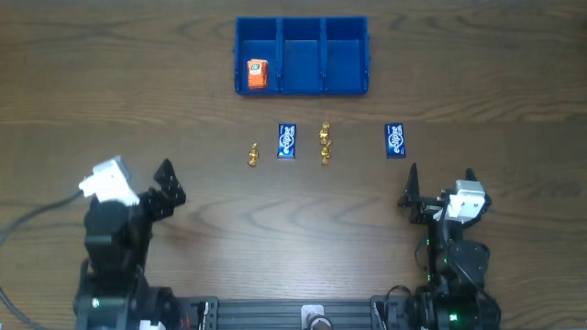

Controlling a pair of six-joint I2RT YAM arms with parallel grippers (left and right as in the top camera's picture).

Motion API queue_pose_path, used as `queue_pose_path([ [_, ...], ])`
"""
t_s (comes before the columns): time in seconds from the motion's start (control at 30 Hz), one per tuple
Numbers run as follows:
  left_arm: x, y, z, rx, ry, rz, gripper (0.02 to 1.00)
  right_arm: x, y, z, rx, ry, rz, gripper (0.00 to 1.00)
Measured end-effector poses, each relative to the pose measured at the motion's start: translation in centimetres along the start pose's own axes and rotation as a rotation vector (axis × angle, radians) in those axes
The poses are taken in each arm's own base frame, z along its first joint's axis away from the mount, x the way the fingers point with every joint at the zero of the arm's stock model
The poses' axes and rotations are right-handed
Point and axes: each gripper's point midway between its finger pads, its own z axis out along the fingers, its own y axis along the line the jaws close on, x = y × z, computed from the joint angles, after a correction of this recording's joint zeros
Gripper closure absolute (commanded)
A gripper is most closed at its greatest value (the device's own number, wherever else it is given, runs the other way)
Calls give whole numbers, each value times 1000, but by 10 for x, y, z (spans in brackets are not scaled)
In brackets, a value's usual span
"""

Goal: Sort Candies Into Trays

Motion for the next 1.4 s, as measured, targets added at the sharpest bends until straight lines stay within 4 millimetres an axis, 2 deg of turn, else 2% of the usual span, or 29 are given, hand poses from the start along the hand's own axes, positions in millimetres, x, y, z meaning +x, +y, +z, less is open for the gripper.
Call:
queue_pose_path([
  [0.2,-4,2,-6,79,-196,23,18,0,0,0,-1,0,0,1],
  [0.37,-17,-18,-11,224,-390,98,18,0,0,0,-1,0,0,1],
  [0.5,9,-24,-1,268,-331,235,18,0,0,0,-1,0,0,1],
  [0.6,17,-25,1,269,-306,321,18,0,0,0,-1,0,0,1],
  [0.83,17,-26,-1,264,-307,414,20,0,0,0,-1,0,0,1],
  [1.4,18,-27,-1,267,-308,422,20,0,0,0,-1,0,0,1],
])
